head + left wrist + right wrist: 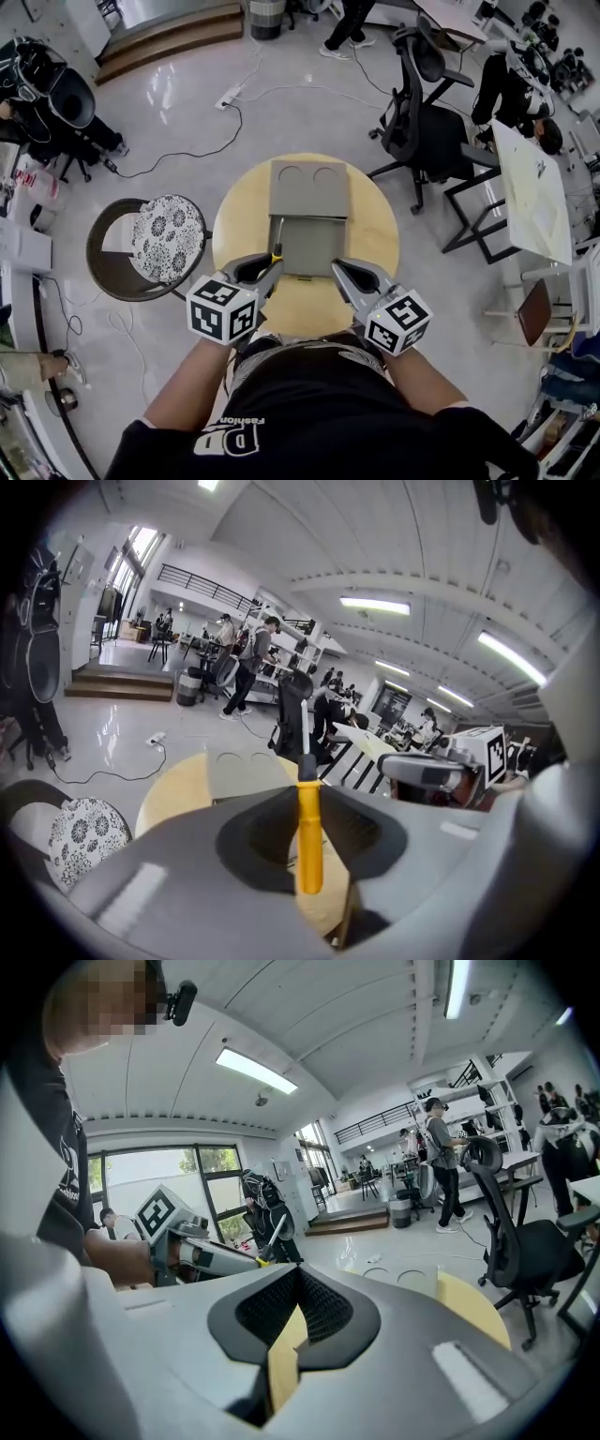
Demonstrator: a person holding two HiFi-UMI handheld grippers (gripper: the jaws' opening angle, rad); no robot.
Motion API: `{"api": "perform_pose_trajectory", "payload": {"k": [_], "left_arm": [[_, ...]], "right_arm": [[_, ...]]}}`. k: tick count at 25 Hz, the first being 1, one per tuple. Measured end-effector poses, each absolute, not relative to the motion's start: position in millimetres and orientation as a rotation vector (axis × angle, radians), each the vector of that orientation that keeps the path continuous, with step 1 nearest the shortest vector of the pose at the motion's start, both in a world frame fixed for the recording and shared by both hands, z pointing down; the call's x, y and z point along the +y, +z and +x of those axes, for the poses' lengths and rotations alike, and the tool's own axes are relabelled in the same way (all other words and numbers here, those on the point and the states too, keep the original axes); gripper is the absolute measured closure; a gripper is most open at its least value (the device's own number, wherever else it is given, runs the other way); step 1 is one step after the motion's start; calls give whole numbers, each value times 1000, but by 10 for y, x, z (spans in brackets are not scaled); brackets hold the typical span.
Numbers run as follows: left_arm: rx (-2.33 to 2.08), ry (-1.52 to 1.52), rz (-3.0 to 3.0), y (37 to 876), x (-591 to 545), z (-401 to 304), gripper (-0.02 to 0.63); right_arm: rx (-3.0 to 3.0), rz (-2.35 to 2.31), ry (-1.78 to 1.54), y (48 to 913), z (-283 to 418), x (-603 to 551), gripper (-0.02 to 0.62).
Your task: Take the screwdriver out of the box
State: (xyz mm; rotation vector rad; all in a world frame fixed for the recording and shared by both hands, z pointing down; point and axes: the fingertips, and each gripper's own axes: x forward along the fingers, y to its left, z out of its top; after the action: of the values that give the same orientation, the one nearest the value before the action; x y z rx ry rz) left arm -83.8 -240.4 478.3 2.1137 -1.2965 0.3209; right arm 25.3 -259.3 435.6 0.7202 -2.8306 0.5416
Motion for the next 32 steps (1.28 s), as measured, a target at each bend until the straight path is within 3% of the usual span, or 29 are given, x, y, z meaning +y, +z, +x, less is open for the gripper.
{"api": "perform_pose_trajectory", "payload": {"k": [32], "left_arm": [[-1315,197,2223,4258,-2344,-774,469]], "right_arm": [[-2856,723,522,4215,239,-2692,595]]}}
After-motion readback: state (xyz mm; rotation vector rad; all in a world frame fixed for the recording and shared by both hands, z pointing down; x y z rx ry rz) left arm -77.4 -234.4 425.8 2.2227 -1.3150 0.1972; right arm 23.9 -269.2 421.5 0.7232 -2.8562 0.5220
